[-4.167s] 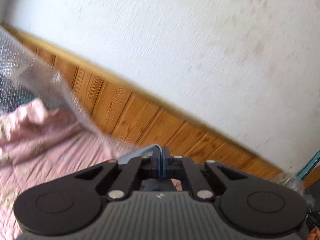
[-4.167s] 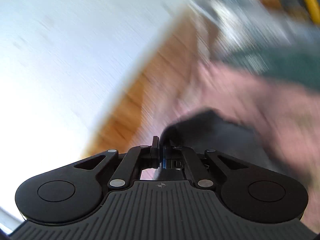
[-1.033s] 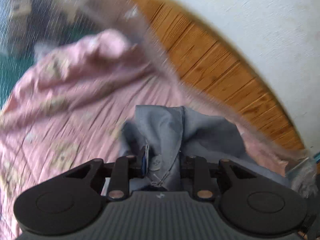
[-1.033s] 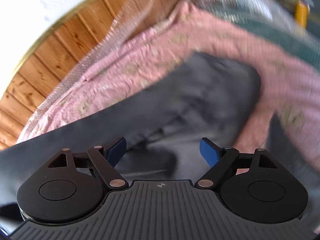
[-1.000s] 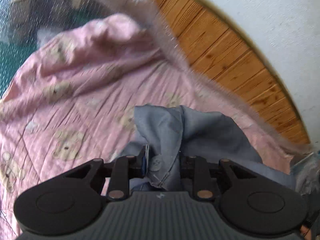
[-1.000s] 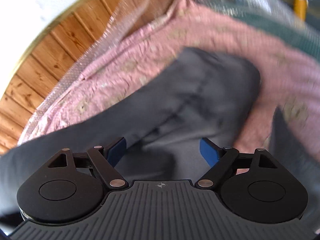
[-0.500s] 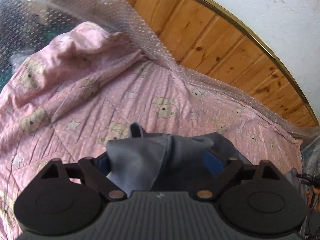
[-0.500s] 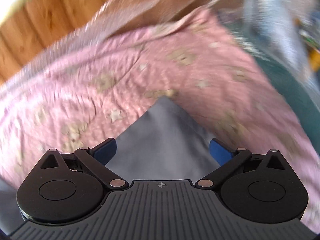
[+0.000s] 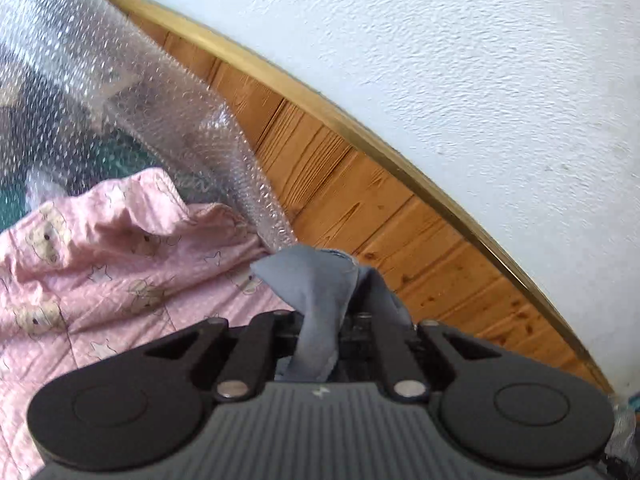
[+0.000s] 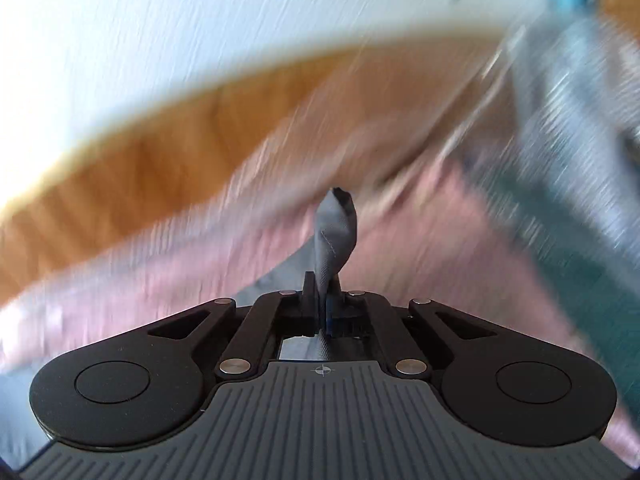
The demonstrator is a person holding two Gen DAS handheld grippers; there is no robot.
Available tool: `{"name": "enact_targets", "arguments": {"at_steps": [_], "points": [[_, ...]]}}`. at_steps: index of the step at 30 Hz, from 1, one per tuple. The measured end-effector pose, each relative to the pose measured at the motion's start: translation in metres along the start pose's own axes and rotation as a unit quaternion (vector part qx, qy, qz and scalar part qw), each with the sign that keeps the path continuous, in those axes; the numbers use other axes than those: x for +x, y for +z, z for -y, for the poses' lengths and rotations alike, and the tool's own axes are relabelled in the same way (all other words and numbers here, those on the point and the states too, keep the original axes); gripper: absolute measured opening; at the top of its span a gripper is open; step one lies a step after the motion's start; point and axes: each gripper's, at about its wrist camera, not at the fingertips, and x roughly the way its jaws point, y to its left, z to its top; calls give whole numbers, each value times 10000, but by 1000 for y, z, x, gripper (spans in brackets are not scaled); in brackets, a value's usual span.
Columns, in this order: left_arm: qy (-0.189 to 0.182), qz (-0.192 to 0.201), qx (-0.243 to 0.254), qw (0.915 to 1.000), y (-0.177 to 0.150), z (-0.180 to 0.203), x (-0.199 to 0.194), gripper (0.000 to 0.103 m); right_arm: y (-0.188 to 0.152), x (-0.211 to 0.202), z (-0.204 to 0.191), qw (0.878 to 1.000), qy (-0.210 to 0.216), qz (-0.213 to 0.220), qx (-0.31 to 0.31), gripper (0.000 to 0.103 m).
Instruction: Fold clothes
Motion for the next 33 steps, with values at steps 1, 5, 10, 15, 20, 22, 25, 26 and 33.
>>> {"name": "enact_targets", "arguments": {"at_steps": [1,5,10,15,20,22,25,26,33], "points": [[136,-146,6,9998,1,6,17,12,2,5,4,9998,-150,28,102,0],[823,-1342,863,9838,-15,26,95,25,-33,64,3,9871,-1073,-1180,-143,40],[392,-1001,988,9893,-33,-5,26,81,-78,-14,-7,9928,-778,-907,-98,78],[565,-961,1052,9882,-65,-71,-31,95,-138,-134,-4,9955,-616,-722,49,93],[848,-1481,1069,9795,-104,-119,-23,97,-213,-206,23,9813,-1044,-1191,1092,95],[624,-1611,951,9804,-116,-124,-12,97,-238,-222,27,9728,-1041,-1419,1508,95],[216,-1747,848,9807,-128,-117,4,97,-263,-237,22,9662,-906,-1623,1788,95],[217,-1766,891,9800,-132,-112,8,89,-268,-241,17,9659,-837,-1658,1803,95],[-471,-678,214,9964,-116,-121,-108,7,-276,-274,-1,9706,-937,-1292,1800,95]]}}
